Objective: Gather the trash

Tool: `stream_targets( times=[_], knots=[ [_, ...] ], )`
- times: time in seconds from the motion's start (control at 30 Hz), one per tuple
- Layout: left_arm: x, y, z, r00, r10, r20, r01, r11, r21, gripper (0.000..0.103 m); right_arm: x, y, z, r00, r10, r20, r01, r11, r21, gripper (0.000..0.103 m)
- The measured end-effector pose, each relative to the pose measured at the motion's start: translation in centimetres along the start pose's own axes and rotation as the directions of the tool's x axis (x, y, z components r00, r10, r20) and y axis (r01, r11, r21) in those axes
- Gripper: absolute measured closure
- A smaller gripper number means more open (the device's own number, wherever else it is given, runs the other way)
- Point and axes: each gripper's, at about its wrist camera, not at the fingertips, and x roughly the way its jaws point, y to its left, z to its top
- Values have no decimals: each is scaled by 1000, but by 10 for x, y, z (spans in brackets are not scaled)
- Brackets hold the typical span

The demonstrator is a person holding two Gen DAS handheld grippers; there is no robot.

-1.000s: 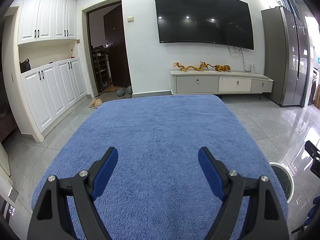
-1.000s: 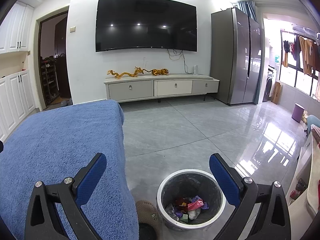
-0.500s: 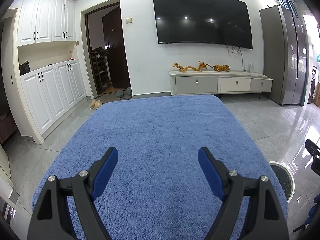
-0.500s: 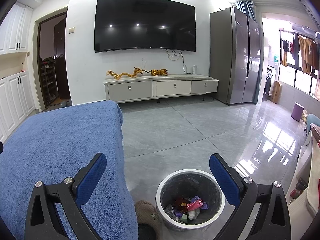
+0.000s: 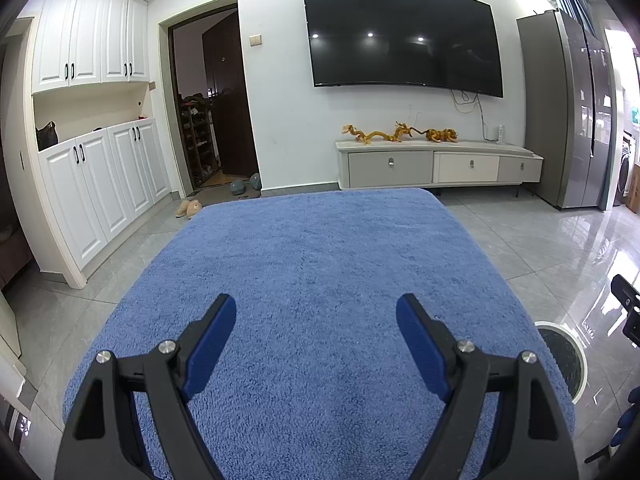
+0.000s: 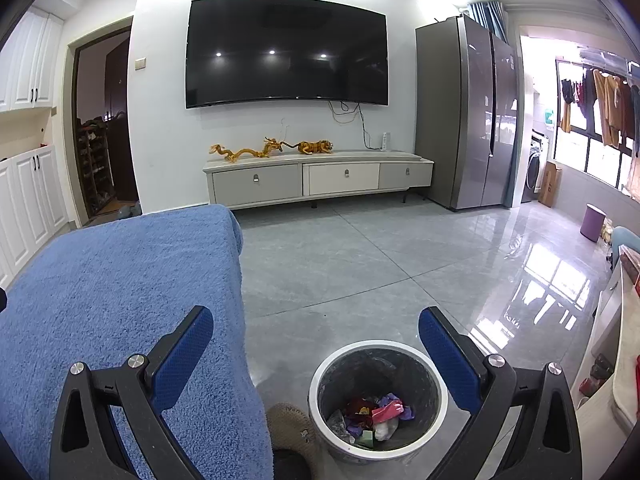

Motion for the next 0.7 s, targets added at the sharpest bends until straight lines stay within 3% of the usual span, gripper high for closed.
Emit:
stream_targets(
  times=[0.7],
  knots=[
    [3,-1,-2,1000,-6,-12,6,1000,2,21,-2,0,-1,1000,-4,2,4,1000,9,0]
  ],
)
